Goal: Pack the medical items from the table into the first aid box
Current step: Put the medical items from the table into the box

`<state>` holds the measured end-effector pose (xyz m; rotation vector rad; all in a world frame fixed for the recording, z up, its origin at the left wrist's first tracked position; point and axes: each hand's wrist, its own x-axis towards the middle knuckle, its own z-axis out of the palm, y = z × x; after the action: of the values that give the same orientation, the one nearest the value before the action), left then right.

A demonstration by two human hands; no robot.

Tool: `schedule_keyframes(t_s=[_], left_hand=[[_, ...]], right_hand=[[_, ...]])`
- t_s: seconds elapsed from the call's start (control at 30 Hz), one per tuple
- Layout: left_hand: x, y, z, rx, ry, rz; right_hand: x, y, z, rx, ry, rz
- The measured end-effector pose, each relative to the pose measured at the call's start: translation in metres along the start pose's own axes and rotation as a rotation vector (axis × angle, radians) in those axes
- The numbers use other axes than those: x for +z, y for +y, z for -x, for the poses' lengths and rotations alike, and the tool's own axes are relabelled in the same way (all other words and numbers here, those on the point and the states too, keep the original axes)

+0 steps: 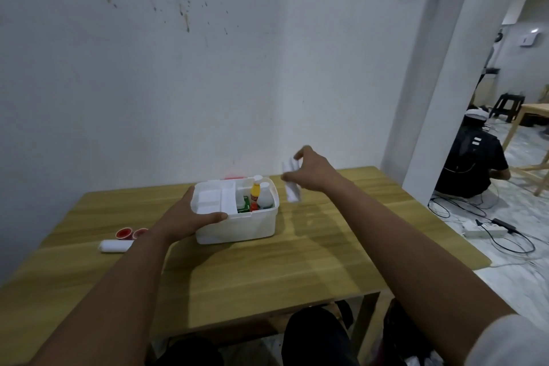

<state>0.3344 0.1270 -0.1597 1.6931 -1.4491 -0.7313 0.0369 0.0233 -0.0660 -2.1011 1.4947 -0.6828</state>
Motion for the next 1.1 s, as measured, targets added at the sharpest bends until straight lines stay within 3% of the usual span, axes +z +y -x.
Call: schedule_keyframes(t_s=[0.13,0.6,1.1], left_hand=[[0.0,0.002,0.001,-0.008,-0.003,-0.004],[0.003,0.001,-0.001,-0.019,0.022,-0.046],[0.001,-0.004,-0.005,-0.021,0.012,-0.034]], right_hand=[[0.021,-0.015,0.0,-0.12,0.103,-0.114],[0.1,-0.006,0.022,-0.154,0.382,-0.32],[0.093,0.006,0.011,-0.345,0.371,0.169]])
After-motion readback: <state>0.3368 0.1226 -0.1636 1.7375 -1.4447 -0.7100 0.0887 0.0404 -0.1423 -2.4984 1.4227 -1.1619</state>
